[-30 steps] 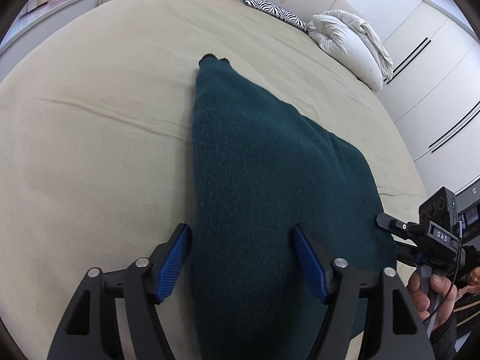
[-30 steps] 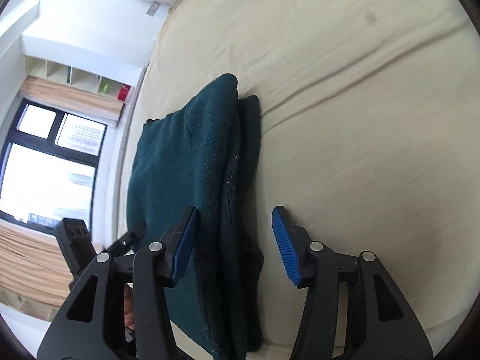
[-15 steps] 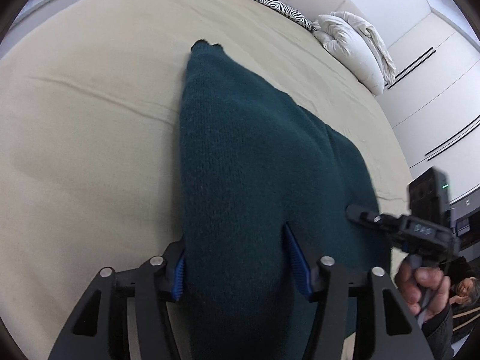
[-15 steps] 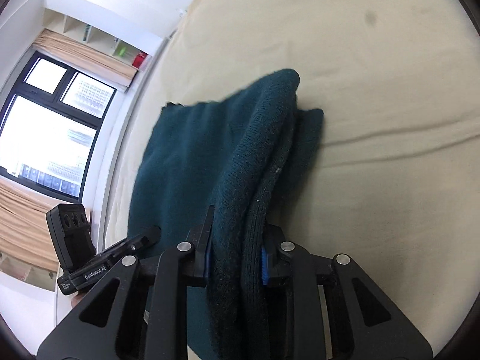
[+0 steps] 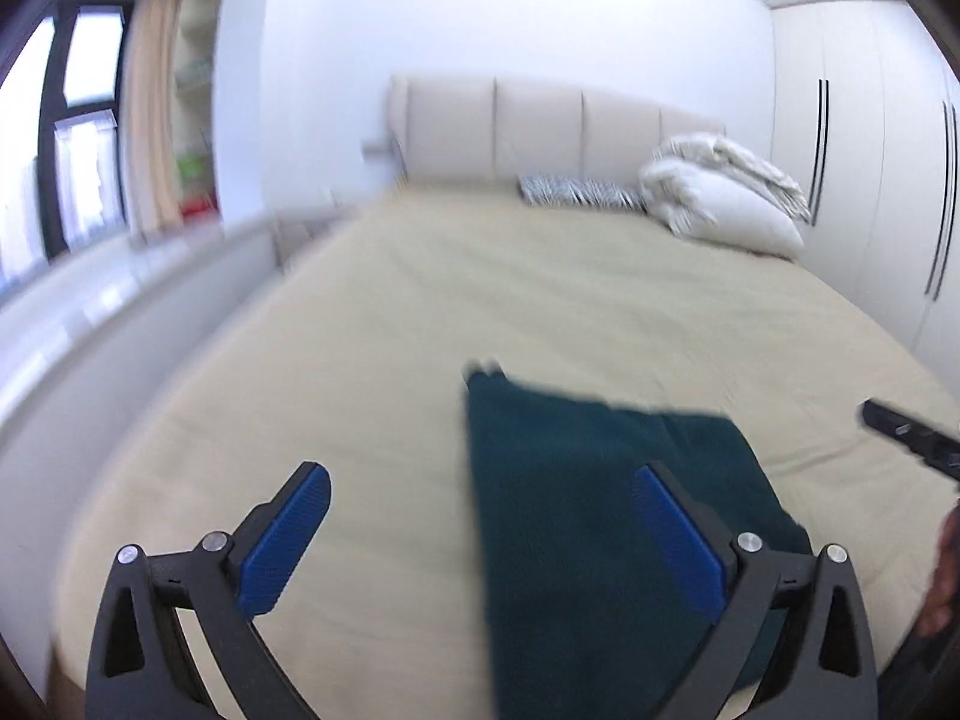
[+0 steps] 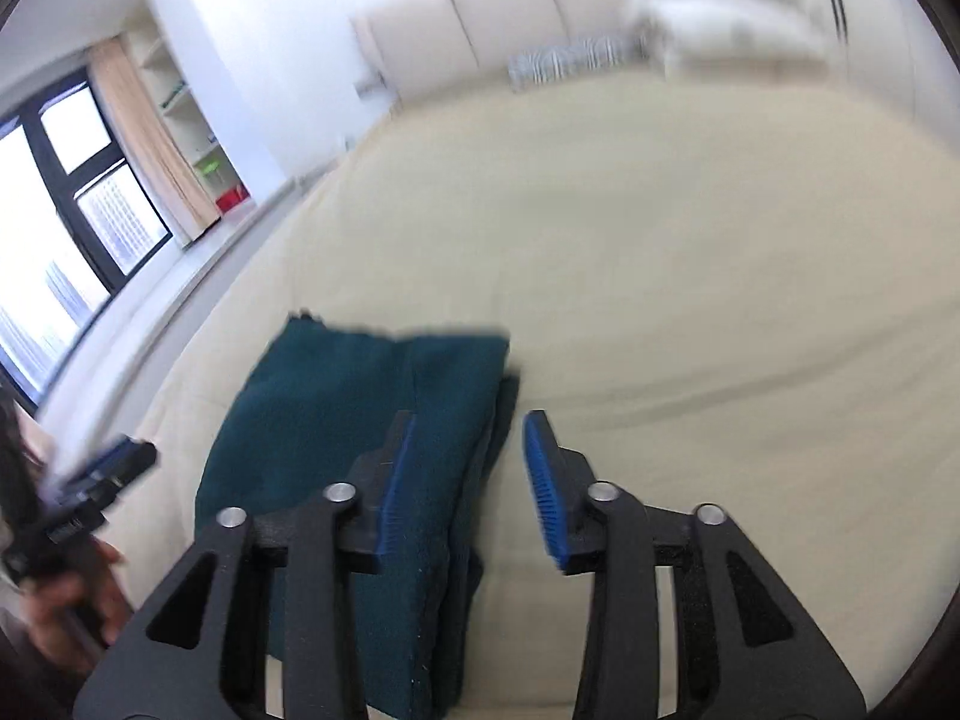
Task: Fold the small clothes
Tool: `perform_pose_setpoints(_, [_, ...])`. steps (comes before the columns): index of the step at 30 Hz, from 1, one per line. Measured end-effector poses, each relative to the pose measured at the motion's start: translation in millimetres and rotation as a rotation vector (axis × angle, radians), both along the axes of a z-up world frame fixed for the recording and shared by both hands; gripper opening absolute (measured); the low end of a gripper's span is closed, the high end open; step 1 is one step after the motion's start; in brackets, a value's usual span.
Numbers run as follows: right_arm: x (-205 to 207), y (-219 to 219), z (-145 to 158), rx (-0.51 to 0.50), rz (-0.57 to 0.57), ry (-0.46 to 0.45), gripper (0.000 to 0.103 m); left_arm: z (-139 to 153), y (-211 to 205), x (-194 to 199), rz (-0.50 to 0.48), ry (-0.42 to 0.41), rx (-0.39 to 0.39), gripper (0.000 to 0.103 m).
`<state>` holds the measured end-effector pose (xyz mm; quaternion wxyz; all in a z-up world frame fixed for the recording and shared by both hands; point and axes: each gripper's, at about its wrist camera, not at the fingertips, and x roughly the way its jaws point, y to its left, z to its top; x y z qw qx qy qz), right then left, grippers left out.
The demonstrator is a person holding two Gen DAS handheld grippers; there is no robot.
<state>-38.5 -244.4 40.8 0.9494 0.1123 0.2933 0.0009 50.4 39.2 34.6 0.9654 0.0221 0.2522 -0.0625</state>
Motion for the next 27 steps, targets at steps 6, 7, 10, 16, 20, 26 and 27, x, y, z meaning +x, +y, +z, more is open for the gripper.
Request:
perform_pose_setpoints(6, [-64.0, 31.8, 76.7, -0.227, -0.102, -0.371, 0.103, 64.1, -12.1, -40.6, 0.077, -0.190, 0.128, 0.103])
perform_pose_setpoints(7, [-67.4, 33.6, 86.0, -0.222, -0.074, -0.379, 0.103, 73.2, -11.4, -47.4, 0.126, -0.200, 0.142, 0.103])
perform_pose_setpoints(10, [-78.0, 38.5, 112.4, -0.177, -0.015, -0.375, 0.103, 88.7, -6.2, -53.6, 0.153, -0.165, 0.139, 0.103])
perform_pose_setpoints(16, [-88.6, 49.7, 129.6, -0.120, -0.025, -0.247, 0.103, 76.9, 5.7, -47.0, 0.114, 0.046, 0.043, 0.103])
perform_pose_setpoints(20, [-69.5, 43.9, 77.6, -0.013, -0.044, 0.021, 0.103, 37.8, -7.6, -30.0, 0.101, 0.196, 0.066, 0.103])
perform_pose_setpoints(26, [-39.8, 36.9, -8.6, 0.004, -0.097, 0.256, 0.103, -9.9, -14.6, -28.7, 0.079, 0.336, 0.065, 0.103])
perform_pose_setpoints(27, [-38.1, 37.7, -15.3, -0.005, -0.096, 0.269, 0.103, -11.2, -14.9, -30.2, 0.080, 0.337, 0.071, 0.103])
